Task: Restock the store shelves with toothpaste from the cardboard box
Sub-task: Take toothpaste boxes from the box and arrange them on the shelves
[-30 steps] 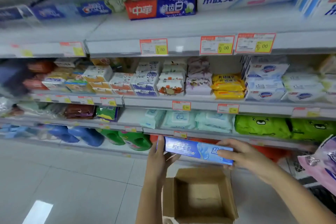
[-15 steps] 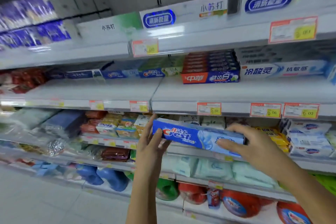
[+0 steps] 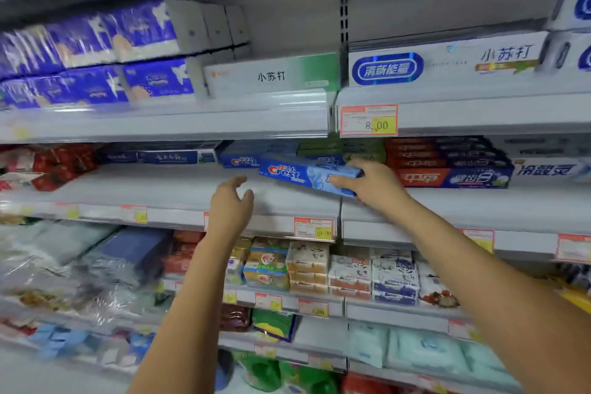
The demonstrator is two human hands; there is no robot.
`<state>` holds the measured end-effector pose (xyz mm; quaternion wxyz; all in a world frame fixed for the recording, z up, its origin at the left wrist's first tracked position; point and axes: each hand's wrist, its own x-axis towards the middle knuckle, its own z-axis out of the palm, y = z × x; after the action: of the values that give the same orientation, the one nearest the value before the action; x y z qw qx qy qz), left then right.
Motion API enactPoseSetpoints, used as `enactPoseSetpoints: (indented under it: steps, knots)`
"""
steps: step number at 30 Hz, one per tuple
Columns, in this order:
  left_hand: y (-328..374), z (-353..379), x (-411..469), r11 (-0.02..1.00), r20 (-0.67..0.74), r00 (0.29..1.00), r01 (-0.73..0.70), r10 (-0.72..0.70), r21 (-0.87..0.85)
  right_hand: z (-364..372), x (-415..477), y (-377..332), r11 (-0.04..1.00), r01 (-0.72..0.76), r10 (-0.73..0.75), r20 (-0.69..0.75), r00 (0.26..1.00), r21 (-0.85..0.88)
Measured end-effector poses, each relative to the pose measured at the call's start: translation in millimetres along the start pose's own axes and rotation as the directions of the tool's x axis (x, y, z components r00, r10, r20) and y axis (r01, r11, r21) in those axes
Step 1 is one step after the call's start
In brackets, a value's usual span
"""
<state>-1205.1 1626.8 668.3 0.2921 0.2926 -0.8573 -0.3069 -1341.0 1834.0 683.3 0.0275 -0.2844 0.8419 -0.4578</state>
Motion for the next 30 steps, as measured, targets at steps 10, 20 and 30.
enactPoseSetpoints:
  steps: [10,20,30]
  knots:
    - [-53.7,-10.9,88.8,0.941,0.276,0.948,0.061,-0.159,0.332,111.8,88.0,-47.2,0.946,0.059,-0.027,0.105,0.994,-0.32]
    - [-73.6,-5.5,135.1,0.919,0.303,0.914,0.147,-0.268,0.367,132.6,118.0,-32.0,0.877,0.055,-0.078,-0.028,0.997,-0.478]
    - [-72.7,15.1,159.7,0.956,0.253,0.948,0.126,-0.194,0.264,135.9,124.2,-25.3,0.906,0.02,-0.063,-0.089,0.994,-0.423]
